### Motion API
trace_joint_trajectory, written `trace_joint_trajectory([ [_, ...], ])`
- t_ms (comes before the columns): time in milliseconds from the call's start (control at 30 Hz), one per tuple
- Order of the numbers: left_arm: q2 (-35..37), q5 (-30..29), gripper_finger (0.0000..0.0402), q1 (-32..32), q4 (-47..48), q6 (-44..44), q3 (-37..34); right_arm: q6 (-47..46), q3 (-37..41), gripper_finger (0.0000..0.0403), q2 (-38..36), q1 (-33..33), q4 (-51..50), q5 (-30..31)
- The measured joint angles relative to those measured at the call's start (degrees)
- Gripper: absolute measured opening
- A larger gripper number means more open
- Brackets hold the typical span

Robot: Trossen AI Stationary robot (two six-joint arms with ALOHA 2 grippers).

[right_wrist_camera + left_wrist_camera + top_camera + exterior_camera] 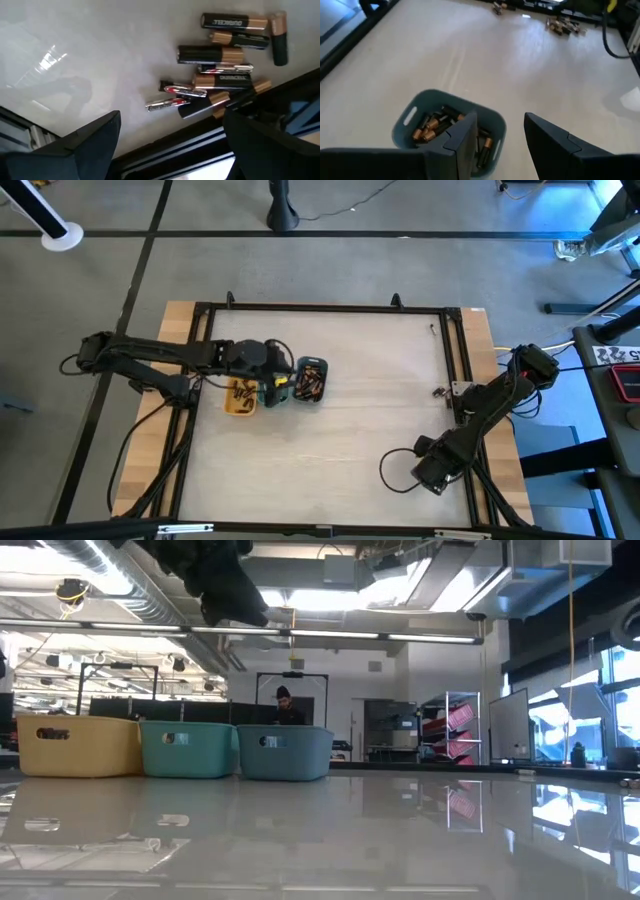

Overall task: Sort batteries
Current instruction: Put the large black battery into the blue bin

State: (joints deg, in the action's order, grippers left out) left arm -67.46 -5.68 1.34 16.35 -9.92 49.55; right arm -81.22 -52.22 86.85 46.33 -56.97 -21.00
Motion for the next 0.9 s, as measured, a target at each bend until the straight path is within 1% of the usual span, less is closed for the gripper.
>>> trace_joint_trajectory([
  [233, 0.0, -0.2, 0.0155, 0.7, -1.0, -0.1, -1.5, -2.6, 2.9, 0.0353, 0.0, -0.2, 1.8, -1.8],
  [400, 0.0, -0.1, 0.0155, 1.1, -1.2, -1.5, -1.5, -4.3, 5.3, 0.0353, 0.0, -0.3, 6.0, -0.9],
  [533, 0.0, -0.1, 0.0155, 1.1, -1.8, -2.1, -1.5, -4.0, 5.7, 0.0353, 0.0, -0.6, 6.4, 0.2],
  [667, 0.0, -0.1, 0.0155, 1.3, -2.3, -3.8, -1.5, -1.7, 5.7, 0.0353, 0.0, -1.2, 6.1, 1.2],
  [900, 0.0, 0.0, 0.0155, 1.5, -2.3, -5.3, -1.5, 6.2, 5.7, 0.0353, -0.5, -4.8, 5.8, 2.4],
])
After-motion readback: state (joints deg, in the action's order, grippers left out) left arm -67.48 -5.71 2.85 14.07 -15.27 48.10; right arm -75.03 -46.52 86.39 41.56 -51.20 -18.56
